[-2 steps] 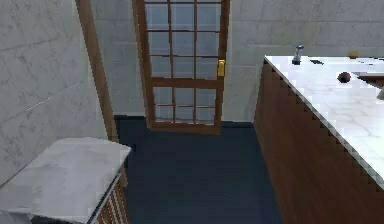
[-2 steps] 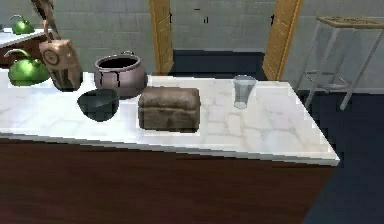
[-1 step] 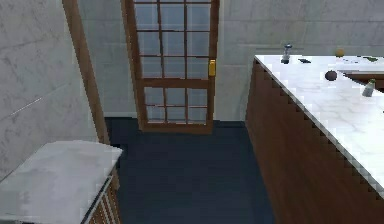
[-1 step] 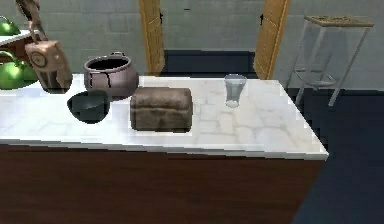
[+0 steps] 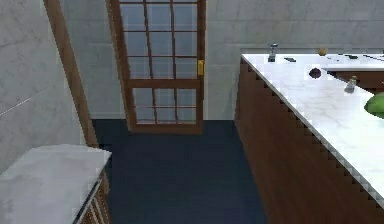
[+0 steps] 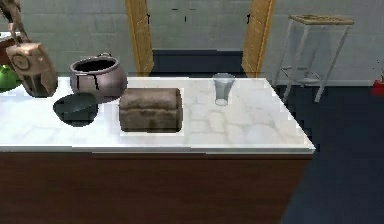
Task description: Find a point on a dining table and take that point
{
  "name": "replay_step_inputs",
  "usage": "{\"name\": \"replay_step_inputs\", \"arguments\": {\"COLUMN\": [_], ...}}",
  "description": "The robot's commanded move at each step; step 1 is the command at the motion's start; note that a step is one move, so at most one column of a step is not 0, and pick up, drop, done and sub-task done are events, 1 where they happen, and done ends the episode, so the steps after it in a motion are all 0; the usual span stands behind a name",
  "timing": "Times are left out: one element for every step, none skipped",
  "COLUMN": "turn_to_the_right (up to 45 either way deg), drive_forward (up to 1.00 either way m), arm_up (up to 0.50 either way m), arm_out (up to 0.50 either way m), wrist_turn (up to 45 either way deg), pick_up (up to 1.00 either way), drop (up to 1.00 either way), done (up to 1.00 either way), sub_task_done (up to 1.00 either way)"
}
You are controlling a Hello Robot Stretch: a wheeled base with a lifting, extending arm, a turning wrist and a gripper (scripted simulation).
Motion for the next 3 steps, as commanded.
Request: {"name": "replay_step_inputs", "arguments": {"turn_to_the_right": [0.0,-24.0,0.0], "drive_forward": [0.90,0.00,0.05], "arm_up": [0.00,0.00,0.00], "arm_out": [0.00,0.00,0.00], "wrist_turn": [0.0,0.0,0.0], "pick_up": [0.00,0.00,0.00], "drop": [0.00,0.00,0.00], "done": [0.00,0.00,0.00], "sub_task_done": [0.00,0.00,0.00]}}
